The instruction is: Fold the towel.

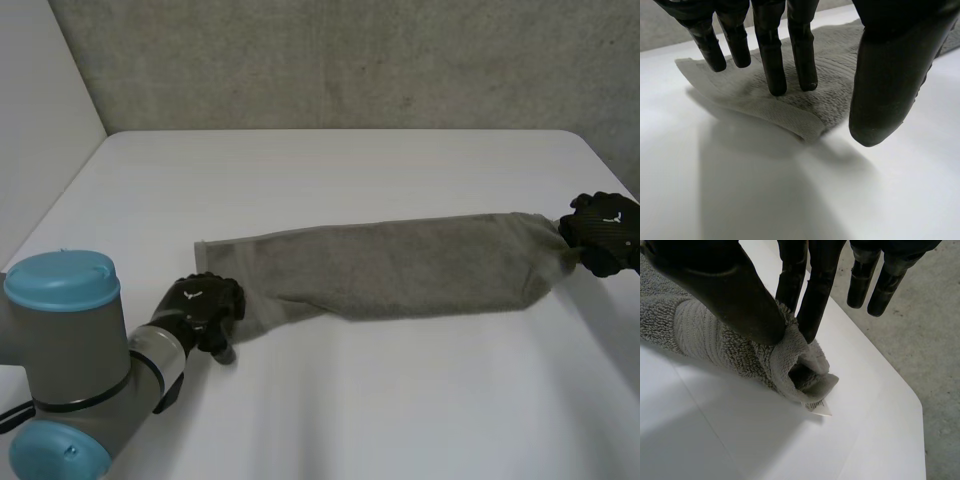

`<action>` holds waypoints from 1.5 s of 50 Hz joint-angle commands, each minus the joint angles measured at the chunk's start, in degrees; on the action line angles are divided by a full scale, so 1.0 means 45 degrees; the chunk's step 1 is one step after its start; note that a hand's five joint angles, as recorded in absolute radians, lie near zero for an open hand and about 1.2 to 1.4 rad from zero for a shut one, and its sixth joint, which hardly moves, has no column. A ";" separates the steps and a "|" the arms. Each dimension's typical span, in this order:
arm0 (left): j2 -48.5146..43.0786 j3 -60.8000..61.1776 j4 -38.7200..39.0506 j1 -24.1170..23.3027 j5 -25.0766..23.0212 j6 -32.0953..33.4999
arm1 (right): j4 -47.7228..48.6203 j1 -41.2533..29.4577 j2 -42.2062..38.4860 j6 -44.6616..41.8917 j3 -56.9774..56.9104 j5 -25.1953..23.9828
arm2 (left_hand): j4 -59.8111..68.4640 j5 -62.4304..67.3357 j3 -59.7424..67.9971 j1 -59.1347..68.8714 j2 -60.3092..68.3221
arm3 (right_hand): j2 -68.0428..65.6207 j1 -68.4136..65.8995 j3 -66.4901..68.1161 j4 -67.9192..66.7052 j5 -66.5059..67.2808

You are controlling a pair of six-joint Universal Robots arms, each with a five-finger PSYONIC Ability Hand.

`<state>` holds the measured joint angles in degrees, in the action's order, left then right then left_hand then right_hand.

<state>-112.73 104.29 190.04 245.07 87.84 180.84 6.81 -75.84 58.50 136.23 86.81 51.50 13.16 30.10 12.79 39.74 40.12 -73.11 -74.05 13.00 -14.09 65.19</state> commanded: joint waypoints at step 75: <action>0.0461 0.0243 0.0093 0.1556 -0.2391 0.2821 | -0.0869 0.1130 0.1102 -0.0039 0.0416 -0.0429 | -0.0702 0.8867 -0.0620 0.8948 0.8862 | -0.1531 -0.1321 -0.0667 0.0908 0.1068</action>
<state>-110.41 105.51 192.43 252.35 78.30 193.42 3.11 -71.05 62.98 136.17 88.11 50.68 13.16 64.20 12.79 70.89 73.80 -73.11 -74.05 13.00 -14.09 65.20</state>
